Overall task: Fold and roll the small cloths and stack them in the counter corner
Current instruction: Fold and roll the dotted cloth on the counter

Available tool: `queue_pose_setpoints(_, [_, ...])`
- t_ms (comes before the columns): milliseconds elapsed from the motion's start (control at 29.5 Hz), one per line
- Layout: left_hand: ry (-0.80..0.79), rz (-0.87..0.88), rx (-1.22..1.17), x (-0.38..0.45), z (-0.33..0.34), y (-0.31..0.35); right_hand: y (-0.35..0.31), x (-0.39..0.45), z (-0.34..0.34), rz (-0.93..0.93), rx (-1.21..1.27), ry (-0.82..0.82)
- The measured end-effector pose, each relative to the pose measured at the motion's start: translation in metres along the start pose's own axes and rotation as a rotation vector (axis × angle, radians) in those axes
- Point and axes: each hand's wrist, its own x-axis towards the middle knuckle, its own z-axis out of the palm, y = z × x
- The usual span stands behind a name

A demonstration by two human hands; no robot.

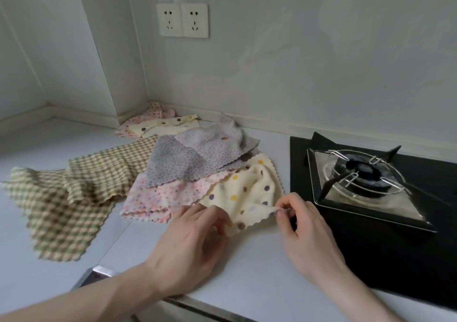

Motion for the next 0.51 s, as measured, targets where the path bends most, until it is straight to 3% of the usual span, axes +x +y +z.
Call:
queue_pose_setpoints(271, [0.139,0.016,0.128,-0.004,0.008,-0.004,-0.004,-0.011,0.005,-0.030,0.066,0.108])
queue_pose_setpoints(508, [0.306,0.056,0.095,-0.020,-0.032,0.044,-0.051,-0.061,-0.045,-0.040,0.144,0.232])
